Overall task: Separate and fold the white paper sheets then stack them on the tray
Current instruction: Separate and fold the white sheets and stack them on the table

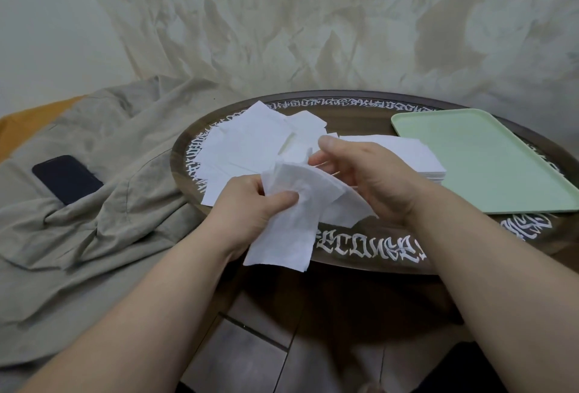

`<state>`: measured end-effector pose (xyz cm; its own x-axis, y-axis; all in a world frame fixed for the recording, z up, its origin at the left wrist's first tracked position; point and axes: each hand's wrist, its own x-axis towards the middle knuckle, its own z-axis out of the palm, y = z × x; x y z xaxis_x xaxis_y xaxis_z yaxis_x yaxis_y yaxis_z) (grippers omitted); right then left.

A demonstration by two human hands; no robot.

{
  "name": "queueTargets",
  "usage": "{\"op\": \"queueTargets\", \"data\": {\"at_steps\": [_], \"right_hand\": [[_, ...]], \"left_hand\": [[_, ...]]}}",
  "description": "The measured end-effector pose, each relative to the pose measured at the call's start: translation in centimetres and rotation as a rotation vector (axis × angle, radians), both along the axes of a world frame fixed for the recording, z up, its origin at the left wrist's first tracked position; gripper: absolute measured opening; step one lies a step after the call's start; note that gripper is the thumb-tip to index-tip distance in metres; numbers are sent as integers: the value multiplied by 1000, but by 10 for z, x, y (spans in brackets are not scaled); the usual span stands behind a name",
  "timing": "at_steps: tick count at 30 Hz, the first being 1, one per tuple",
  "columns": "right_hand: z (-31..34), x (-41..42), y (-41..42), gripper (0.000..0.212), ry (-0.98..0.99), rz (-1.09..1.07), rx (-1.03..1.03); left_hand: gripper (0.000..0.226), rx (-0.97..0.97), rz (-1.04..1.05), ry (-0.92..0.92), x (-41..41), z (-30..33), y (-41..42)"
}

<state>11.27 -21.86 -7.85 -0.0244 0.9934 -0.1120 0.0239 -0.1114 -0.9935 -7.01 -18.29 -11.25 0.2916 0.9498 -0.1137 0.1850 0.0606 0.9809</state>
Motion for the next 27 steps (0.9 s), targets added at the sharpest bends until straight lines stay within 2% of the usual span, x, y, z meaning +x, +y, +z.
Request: {"op": "queueTargets", "data": {"at_steps": [3,7,11,15,19,24,27], "right_hand": [[-3,0,0,28,-225,10,100],[-10,-11,-1,7,-365,46,129],[-12,-12,2,8,-331,-68,112],[-16,-14,4,6,-309,-92,110],[-14,-7,3,8,-392,-97,104],[-13,5,0,31,-501,-150,120],[-13,-3,-2,20,-424,-85,140]], "left_hand": [[8,-16,2,-48,1,3,-2],[14,-78,4,-150,3,6,-5],[34,-234,3,-292,2,8,-4],[40,-282,39,-293,0,10,-3],[28,-127,112,-299,5,11,-4],[33,90,309,-329,-5,17,2],[34,164,228,-221,-2,15,1]]}}
